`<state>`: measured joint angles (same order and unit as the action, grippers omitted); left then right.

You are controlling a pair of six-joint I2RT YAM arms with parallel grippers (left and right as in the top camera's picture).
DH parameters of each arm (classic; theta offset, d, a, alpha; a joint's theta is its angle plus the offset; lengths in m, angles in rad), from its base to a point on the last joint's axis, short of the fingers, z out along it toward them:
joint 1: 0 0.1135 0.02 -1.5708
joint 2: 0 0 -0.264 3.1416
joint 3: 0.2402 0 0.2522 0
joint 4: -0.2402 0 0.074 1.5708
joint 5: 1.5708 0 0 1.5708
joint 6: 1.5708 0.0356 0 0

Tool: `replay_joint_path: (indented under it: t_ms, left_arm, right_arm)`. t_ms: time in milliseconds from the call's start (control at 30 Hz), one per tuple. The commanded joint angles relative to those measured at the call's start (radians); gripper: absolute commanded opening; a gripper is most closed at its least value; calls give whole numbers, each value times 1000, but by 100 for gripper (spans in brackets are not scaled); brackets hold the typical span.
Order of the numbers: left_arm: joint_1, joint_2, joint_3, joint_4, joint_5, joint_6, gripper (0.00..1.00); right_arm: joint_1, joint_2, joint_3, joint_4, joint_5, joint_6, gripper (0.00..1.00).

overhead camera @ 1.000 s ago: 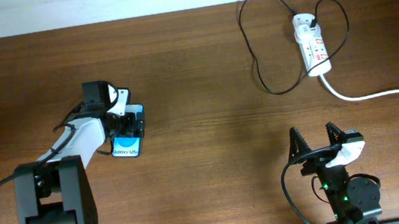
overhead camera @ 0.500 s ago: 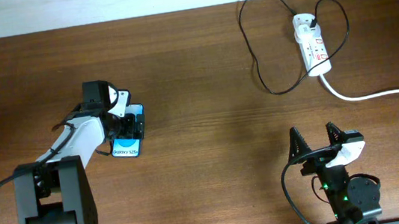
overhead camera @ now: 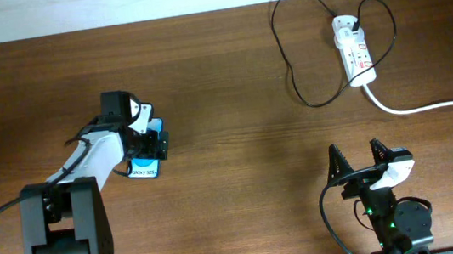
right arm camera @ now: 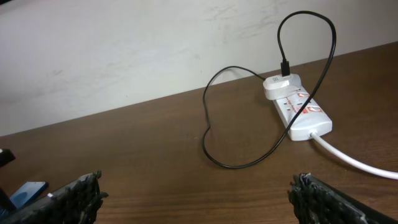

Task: Plug charger to phone and switch on socket
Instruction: 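Lower the left gripper onto the phone's top edge, then close the left gripper on the phone's top edge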

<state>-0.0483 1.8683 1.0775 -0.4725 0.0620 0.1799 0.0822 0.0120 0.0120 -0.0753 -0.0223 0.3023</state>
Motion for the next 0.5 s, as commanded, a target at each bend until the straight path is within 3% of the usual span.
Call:
replay_joint_path:
  t_ms: [0,467]
  left_arm:
    - [-10,22,-17,-23,9,2,99]
    - [-10,23,-90,37,-10,2,99]
  right_arm:
    - [3,-6,-6,-4,8,-9,98]
    - [3,-6,-6,-4,8,-10,99]
